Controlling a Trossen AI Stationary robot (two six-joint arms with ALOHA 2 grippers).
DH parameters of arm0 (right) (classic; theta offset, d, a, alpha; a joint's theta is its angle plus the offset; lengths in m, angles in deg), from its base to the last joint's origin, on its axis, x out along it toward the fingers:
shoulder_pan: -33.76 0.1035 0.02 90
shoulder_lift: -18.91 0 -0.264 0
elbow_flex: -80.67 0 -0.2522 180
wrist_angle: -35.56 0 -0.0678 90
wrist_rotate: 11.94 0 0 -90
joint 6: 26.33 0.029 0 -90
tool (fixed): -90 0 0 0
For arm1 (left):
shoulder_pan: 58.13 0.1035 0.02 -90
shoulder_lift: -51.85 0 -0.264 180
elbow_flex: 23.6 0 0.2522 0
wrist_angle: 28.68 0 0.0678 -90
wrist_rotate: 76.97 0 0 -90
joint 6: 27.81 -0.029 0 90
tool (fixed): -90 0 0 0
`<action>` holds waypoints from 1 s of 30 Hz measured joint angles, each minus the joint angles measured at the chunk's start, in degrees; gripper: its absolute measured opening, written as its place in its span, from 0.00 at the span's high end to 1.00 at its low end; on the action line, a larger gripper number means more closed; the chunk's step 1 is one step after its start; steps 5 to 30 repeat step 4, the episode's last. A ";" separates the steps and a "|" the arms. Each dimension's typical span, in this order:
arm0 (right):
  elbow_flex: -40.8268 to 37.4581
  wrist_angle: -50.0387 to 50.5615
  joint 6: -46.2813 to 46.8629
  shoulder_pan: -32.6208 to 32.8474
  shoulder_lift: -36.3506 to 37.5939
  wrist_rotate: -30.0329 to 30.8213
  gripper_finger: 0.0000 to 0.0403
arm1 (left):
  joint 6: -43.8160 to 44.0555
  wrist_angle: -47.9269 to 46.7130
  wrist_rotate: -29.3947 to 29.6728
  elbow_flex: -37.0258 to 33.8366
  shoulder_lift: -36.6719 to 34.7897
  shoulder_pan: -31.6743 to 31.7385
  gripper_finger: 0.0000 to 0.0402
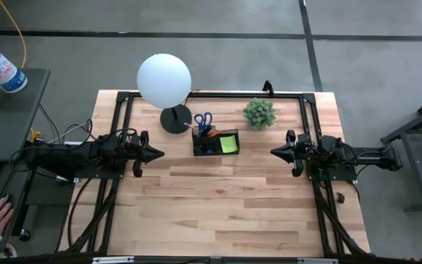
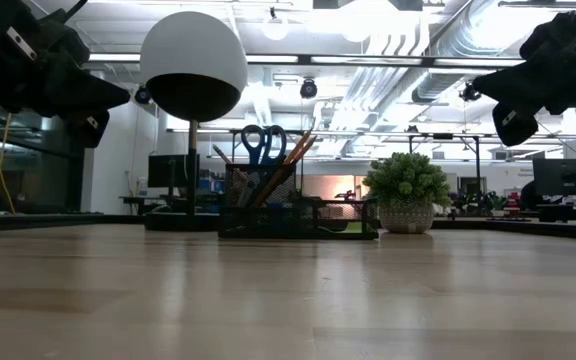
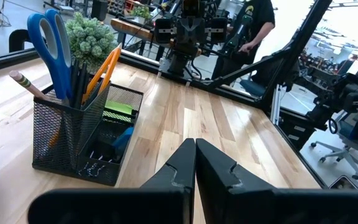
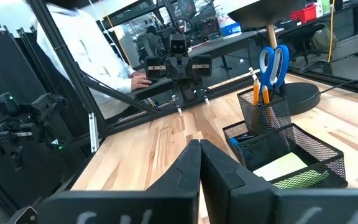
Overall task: Pick and place office supplies into organizer
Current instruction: Return to Home Position
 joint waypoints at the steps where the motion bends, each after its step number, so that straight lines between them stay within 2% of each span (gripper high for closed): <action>1: 0.00 0.02 0.02 0.01 0.00 0.00 1.00 | 0.00 -0.01 -0.01 0.00 0.00 0.00 1.00; 30: 0.00 0.01 0.01 0.01 -0.01 0.00 1.00 | 0.01 -0.01 -0.01 0.00 0.00 0.00 1.00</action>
